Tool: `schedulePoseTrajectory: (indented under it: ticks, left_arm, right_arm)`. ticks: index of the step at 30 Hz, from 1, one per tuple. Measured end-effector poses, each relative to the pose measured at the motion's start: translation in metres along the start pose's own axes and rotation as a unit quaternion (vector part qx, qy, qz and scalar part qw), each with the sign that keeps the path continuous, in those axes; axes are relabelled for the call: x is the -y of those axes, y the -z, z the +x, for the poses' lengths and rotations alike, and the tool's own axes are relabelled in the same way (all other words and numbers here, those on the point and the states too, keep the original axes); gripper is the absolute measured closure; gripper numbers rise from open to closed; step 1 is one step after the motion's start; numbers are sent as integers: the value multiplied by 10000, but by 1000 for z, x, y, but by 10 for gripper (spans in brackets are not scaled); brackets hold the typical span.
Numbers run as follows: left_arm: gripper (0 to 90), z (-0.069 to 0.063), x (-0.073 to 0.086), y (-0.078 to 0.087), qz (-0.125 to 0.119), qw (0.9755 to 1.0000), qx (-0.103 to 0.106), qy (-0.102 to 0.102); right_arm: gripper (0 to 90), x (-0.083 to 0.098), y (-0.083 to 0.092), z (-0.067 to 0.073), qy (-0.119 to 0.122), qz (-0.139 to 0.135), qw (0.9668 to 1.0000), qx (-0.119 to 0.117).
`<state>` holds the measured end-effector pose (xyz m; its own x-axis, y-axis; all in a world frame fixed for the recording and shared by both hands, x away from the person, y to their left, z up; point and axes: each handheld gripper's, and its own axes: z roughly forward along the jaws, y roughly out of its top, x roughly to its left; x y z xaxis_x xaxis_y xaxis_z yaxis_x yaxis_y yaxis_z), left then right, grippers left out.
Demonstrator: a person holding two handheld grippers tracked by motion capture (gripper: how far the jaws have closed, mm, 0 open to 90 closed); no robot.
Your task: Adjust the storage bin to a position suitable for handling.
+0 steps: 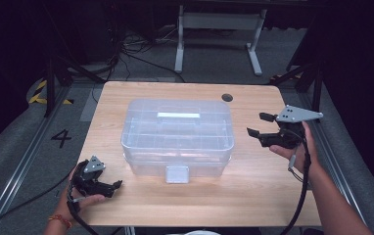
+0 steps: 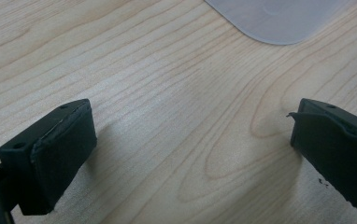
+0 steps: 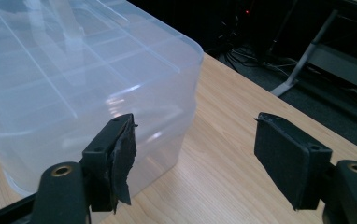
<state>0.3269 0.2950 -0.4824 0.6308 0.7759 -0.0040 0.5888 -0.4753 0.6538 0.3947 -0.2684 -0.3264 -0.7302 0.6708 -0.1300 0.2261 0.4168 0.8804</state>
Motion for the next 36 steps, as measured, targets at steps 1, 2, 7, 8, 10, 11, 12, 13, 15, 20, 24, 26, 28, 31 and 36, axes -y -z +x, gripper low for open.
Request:
schedulePoseTrajectory:
  ticks: [1, 2, 7, 8, 10, 11, 12, 13, 15, 20, 24, 26, 28, 31, 36]
  left_arm:
    - [7, 0, 0, 0, 1, 10000, 0, 1]
    - [7, 0, 0, 0, 1, 10000, 1, 2]
    - [7, 0, 0, 0, 0, 10000, 1, 0]
    - [7, 0, 0, 0, 0, 10000, 1, 0]
    - [7, 0, 0, 0, -3, 10000, -13, -8]
    - [7, 0, 0, 0, -2, 10000, -14, -10]
    - [7, 0, 0, 0, -4, 10000, -14, -8]
    - [7, 0, 0, 0, -3, 10000, -15, -7]
    - [7, 0, 0, 0, -5, 10000, -16, -5]
    - [7, 0, 0, 0, -3, 10000, -17, -6]
    - [7, 0, 0, 0, -18, 10000, -24, 15]
    - [7, 0, 0, 0, -3, 10000, -28, 8]
    - [8, 1, 0, 0, -2, 10000, -34, 13]
    - [8, 1, 0, 0, -6, 10000, -36, 19]
    - [9, 0, 0, 0, -10, 10000, -41, 37]
  right_arm:
    - [301, -4, -3, 2, 56, -14, 10000, -28]
    - [300, -5, -4, 3, 48, -1, 10000, -42]
    - [301, -14, -11, 9, 140, -15, 9998, -129]
    - [301, -14, -11, 9, 140, -15, 9998, -129]
    - [301, -18, -13, 11, 124, -75, 9998, -141]
    - [300, -20, -14, 12, 122, -87, 9997, -175]
    - [300, -22, -16, 13, 138, -108, 9996, -205]
    - [300, -24, -17, 14, 145, -114, 9995, -238]
    - [301, -27, -20, 17, 218, -115, 9993, -279]
    - [308, -37, -30, 29, 361, -79, 9984, -422]
    - [311, -46, -38, 37, 428, -95, 9975, -547]
    - [312, -50, -42, 41, 456, -98, 9972, -592]
    - [314, -54, -45, 44, 487, -92, 9966, -652]
    - [316, -59, -51, 48, 562, -41, 9960, -700]
    - [335, -68, -61, 54, 621, 23, 9949, -797]
